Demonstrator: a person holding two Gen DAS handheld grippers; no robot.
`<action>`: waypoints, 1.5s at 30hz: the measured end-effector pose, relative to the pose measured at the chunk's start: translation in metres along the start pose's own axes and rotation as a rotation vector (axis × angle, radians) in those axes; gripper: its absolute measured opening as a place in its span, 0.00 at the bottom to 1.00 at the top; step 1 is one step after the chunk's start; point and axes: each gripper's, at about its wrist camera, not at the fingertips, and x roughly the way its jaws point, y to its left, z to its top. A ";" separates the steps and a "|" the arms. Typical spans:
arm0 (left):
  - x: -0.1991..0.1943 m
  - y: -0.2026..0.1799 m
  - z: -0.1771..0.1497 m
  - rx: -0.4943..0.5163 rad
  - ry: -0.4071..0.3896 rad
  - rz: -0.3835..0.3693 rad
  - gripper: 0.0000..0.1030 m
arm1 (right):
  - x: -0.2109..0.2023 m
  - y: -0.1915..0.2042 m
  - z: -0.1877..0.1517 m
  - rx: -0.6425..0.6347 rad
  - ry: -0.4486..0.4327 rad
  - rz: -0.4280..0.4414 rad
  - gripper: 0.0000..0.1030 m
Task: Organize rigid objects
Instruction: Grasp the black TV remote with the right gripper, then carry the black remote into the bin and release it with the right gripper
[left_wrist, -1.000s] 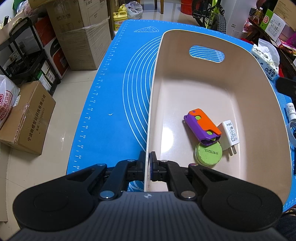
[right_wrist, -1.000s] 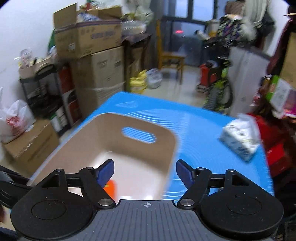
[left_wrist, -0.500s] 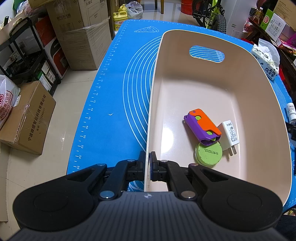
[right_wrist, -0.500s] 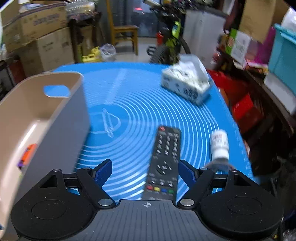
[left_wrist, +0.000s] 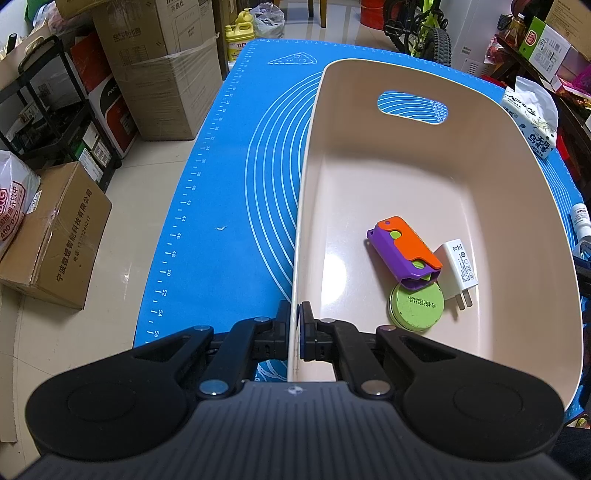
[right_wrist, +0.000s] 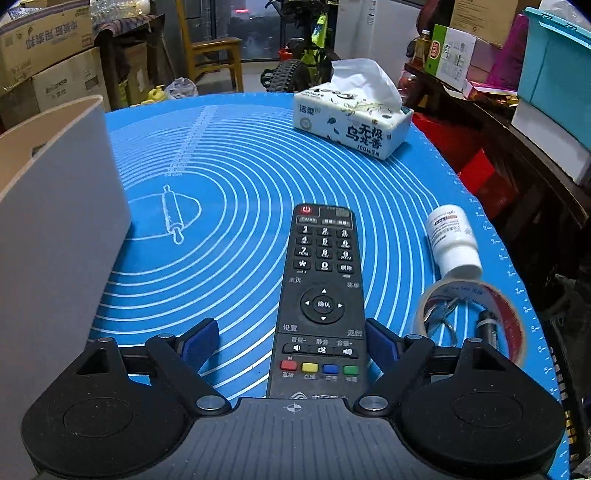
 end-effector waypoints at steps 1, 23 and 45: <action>0.000 0.000 0.000 0.000 0.000 0.000 0.06 | 0.001 0.000 0.000 0.008 -0.007 0.004 0.85; -0.001 -0.001 0.000 -0.002 -0.005 -0.001 0.06 | -0.001 -0.007 -0.004 0.055 -0.106 -0.064 0.53; -0.003 -0.001 0.001 -0.008 -0.004 -0.004 0.06 | -0.093 0.016 0.027 -0.026 -0.269 0.028 0.53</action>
